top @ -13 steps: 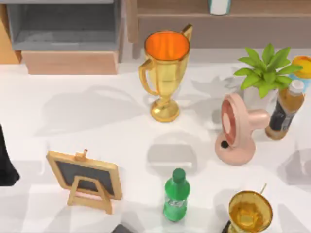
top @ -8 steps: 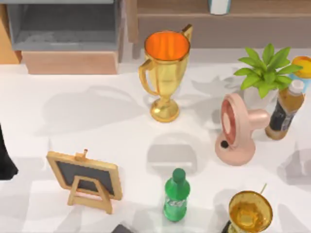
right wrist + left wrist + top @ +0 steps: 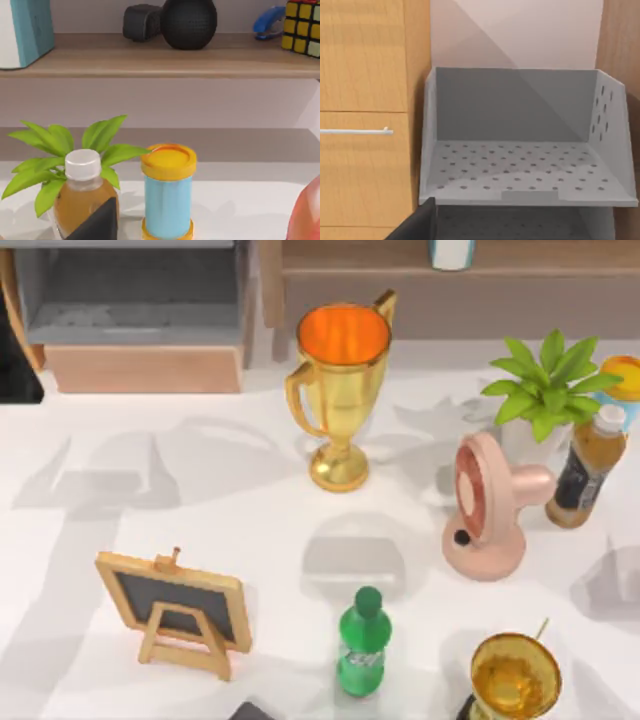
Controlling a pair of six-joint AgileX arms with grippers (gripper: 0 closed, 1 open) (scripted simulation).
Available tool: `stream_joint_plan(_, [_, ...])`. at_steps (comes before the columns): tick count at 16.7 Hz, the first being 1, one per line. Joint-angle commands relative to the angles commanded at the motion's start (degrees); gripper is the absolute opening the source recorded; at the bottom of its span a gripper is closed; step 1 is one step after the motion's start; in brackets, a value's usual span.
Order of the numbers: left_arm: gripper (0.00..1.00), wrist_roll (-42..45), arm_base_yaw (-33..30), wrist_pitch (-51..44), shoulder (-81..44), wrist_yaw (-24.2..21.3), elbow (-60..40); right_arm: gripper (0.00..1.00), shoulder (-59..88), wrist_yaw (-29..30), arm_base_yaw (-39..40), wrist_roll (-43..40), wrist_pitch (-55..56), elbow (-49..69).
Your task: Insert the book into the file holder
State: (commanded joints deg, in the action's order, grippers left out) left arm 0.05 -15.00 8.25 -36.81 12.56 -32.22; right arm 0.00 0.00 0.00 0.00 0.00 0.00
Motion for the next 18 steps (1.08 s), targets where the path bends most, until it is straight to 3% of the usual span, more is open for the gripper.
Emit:
stream_joint_plan(10, [1.00, 0.4, -22.3, 12.1, -64.4, 19.9, -51.3, 1.00, 0.0, 0.0, 0.0, 0.0, 0.0, 0.0])
stream_joint_plan(18, [1.00, 0.6, -31.8, 18.9, -101.0, 31.0, -79.8, 1.00, 0.0, 0.0, 0.0, 0.0, 0.0, 0.0])
